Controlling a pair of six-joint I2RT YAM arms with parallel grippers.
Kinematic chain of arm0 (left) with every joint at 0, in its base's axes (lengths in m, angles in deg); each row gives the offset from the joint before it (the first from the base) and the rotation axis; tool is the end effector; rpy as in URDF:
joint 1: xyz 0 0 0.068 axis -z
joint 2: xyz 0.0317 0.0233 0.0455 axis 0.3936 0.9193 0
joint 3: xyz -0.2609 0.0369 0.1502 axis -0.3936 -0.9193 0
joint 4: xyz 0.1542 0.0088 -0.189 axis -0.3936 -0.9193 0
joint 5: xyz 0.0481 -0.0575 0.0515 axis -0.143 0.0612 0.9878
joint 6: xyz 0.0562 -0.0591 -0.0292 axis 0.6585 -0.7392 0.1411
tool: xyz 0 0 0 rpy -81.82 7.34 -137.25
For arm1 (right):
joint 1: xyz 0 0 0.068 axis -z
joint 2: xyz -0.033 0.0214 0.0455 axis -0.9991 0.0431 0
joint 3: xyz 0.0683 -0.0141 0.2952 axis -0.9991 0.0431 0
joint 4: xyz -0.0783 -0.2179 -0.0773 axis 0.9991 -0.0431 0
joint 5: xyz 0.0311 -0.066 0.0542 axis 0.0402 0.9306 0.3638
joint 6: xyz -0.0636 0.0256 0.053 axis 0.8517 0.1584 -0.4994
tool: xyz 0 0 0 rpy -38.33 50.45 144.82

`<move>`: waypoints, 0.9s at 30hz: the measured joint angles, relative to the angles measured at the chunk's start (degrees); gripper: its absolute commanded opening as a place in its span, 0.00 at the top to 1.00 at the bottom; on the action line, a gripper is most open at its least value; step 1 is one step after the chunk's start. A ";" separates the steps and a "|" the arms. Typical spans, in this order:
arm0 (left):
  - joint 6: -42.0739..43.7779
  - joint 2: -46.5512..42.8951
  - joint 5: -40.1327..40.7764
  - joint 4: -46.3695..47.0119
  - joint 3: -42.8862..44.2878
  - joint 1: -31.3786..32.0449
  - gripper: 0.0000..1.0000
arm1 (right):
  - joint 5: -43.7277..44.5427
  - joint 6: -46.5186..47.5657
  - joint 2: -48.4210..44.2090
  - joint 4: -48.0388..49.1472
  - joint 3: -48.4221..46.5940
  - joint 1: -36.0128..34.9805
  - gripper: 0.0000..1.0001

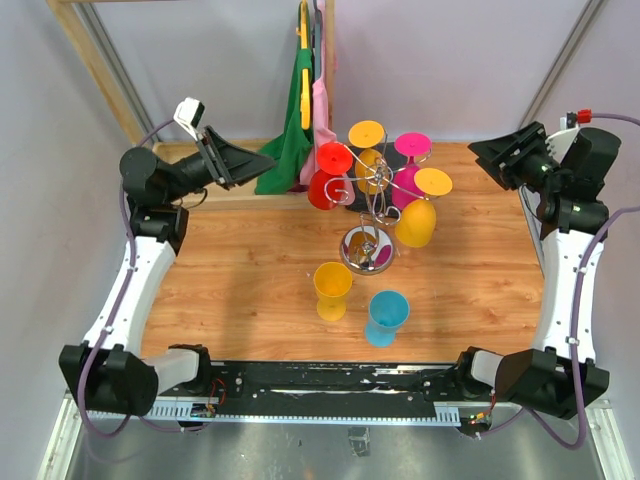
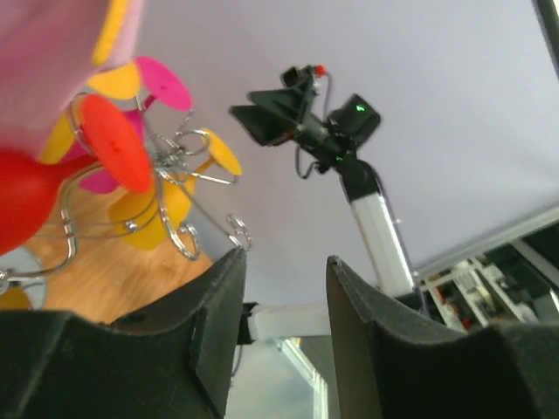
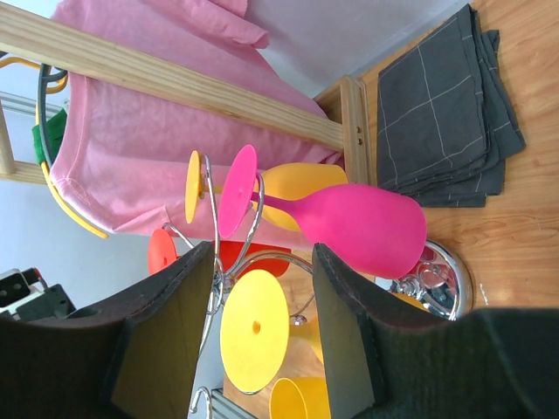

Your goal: Place the wine glass upside down on the wine glass rack

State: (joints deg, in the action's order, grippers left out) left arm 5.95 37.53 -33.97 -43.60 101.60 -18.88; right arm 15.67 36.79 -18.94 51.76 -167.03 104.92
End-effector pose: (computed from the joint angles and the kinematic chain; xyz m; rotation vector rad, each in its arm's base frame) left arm 0.2336 -0.0833 0.4851 0.1602 1.5445 -1.7542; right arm 0.2577 -0.0271 0.4640 0.5248 1.7585 1.0580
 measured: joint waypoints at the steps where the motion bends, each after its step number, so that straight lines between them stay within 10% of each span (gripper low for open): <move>1: 4.94 -0.85 1.09 -6.40 0.37 0.33 0.53 | -0.04 0.00 0.00 -0.02 -0.28 0.00 0.50; 11: 37.44 -6.01 15.78 -51.69 4.55 5.79 0.53 | -0.13 -0.02 -0.09 -0.13 -0.59 0.00 0.50; 27: 46.36 -10.67 41.62 -72.46 -2.99 33.16 0.53 | -1.25 -1.81 -2.67 1.03 0.11 0.00 0.49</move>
State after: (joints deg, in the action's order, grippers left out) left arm 52.31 26.87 7.64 -116.06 98.60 14.27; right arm 14.42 34.98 -21.61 52.78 -166.92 104.92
